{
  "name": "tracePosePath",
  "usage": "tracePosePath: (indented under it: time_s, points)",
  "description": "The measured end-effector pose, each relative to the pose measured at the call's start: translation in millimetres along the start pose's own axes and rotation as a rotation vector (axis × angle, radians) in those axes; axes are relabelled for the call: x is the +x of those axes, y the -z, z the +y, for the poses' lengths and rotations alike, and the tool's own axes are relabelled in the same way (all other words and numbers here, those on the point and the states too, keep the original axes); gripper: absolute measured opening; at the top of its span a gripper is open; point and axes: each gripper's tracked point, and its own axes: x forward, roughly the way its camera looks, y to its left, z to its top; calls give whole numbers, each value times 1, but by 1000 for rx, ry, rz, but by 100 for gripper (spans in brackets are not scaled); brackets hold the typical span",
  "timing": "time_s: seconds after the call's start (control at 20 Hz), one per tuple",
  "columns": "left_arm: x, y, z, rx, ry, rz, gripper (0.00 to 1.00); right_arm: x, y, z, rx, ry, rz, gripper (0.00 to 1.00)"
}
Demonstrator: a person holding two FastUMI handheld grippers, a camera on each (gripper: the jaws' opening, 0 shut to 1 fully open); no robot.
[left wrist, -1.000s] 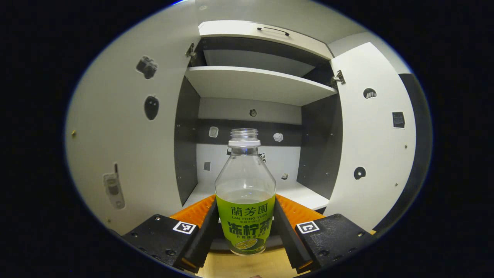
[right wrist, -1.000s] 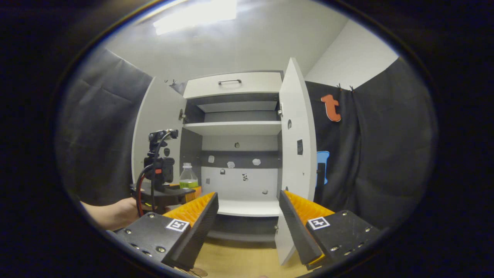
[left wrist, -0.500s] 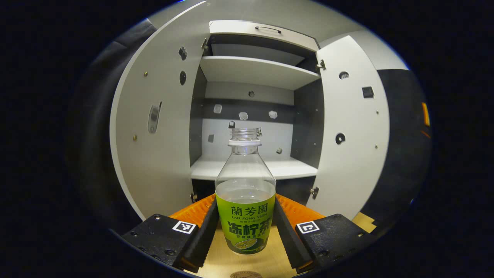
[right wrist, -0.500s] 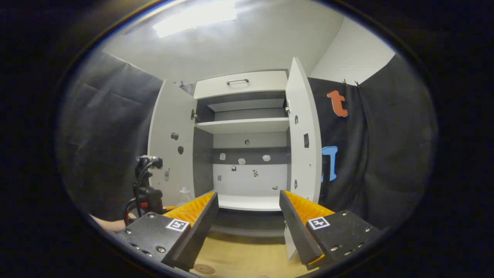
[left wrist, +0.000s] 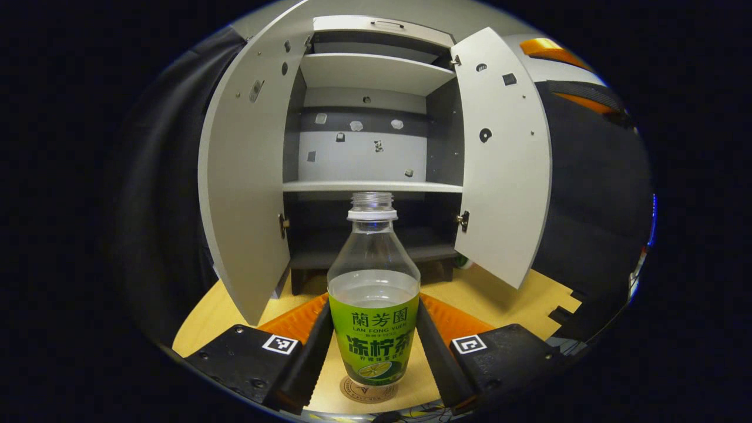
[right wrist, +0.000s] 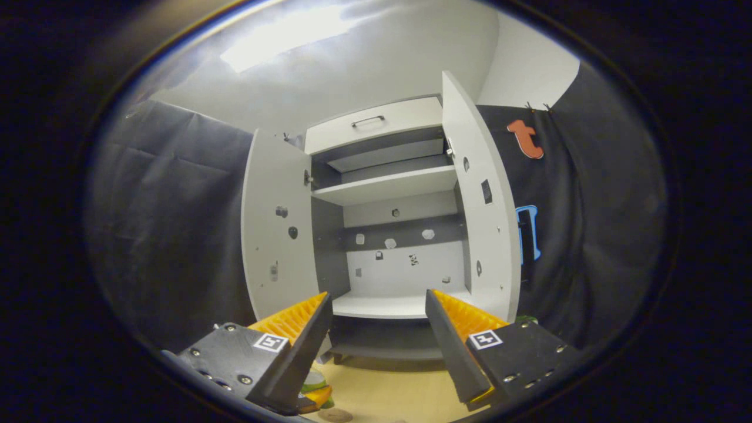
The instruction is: Grasp the bottle in the cabinet with the left hand and place it on the coaster, then close the right door with the right hand and the left door with the left hand.
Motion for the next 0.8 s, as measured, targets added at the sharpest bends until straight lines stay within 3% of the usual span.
tracePosePath:
  time_s: [0.4,0.55,0.7,0.8]
  points:
    - [17,70,0,42,39,28,81,43,21,8,-59,-54,10,96]
    - [24,84,9,85,22,36,80,55,43,12,-82,-66,55,94]
    - [25,97,11,50,31,61,81,65,62,16,-83,-75,94,96]
    - [27,105,3,37,78,95,80,67,69,19,-69,-86,107,96]
